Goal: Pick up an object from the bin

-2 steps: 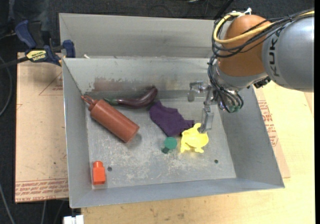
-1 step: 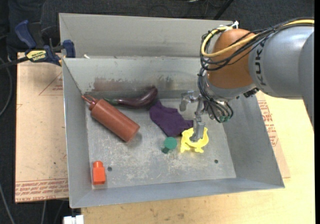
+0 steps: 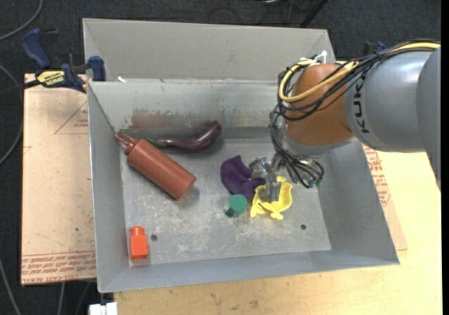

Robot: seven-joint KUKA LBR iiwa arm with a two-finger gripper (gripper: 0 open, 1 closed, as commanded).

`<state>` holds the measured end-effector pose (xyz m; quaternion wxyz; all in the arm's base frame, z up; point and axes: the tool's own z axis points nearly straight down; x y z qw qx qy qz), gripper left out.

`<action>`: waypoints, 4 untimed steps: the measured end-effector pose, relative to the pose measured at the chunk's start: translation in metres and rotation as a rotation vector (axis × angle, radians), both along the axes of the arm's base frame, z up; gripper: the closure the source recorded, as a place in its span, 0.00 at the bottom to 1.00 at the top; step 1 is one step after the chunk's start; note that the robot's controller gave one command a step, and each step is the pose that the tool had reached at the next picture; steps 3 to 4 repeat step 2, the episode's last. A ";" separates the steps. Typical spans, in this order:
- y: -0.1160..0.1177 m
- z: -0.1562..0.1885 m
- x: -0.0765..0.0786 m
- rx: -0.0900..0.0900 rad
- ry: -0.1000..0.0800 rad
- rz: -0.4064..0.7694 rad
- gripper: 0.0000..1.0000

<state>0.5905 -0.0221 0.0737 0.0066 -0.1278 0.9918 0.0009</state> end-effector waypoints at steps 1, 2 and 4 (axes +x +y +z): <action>0.000 0.000 0.000 0.000 0.000 0.000 1.00; 0.008 0.132 0.002 0.000 -0.006 0.040 1.00; 0.008 0.132 0.002 0.000 -0.006 0.040 1.00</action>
Offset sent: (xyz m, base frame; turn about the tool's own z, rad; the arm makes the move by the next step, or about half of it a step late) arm 0.0008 0.0072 0.1316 -0.0417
